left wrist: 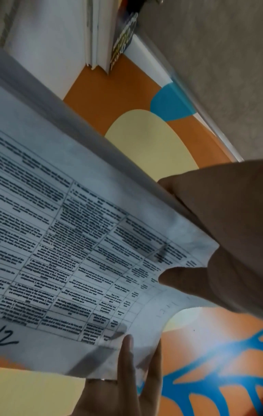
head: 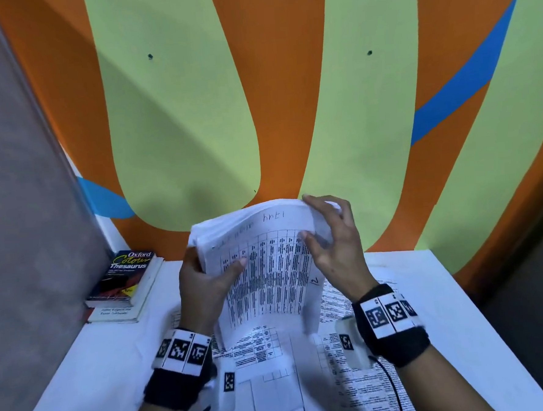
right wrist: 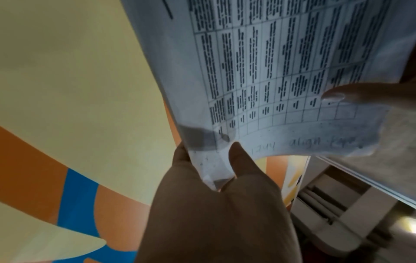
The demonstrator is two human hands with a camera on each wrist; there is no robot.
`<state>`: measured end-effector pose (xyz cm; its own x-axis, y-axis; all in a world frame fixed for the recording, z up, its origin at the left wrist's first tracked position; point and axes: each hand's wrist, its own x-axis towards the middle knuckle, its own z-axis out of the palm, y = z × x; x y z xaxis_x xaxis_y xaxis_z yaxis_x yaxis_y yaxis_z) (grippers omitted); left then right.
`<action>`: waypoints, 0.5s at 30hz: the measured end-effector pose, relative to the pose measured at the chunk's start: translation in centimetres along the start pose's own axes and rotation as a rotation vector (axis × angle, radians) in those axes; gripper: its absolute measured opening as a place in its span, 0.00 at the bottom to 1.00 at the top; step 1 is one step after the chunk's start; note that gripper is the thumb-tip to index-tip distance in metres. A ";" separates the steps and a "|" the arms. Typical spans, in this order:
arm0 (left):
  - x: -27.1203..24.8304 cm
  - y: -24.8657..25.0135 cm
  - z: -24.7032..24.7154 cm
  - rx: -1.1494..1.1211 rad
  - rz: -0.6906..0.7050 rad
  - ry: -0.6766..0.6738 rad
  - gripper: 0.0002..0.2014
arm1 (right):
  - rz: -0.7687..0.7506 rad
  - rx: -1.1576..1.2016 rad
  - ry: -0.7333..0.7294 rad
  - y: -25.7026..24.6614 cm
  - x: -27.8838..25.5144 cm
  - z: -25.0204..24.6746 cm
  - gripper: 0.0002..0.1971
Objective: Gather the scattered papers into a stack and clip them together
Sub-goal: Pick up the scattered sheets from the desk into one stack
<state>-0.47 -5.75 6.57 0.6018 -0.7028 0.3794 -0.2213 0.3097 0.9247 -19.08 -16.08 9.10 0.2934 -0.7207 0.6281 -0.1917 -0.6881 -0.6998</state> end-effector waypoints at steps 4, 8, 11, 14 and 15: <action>0.4 -1.5 -0.3 0.025 -0.062 0.018 0.15 | 0.152 0.227 0.062 0.5 -0.6 0.0 0.39; 0.9 -0.8 0.3 0.079 -0.022 0.048 0.08 | 0.349 0.291 0.036 1.0 -1.1 1.2 0.23; 1.5 1.3 0.7 0.083 0.029 0.108 0.10 | 0.274 0.267 0.053 -0.7 -0.3 1.1 0.17; 1.5 1.9 0.4 0.011 0.080 0.066 0.13 | 0.233 0.293 0.062 -1.4 -0.2 0.6 0.17; 1.3 1.4 0.3 0.019 0.069 0.044 0.15 | 0.263 0.296 0.033 -1.0 -0.8 0.7 0.18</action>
<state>-0.21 -6.40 8.34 0.6174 -0.6516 0.4408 -0.2774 0.3440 0.8971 -18.50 -14.79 9.05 0.2388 -0.8749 0.4214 0.0230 -0.4287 -0.9031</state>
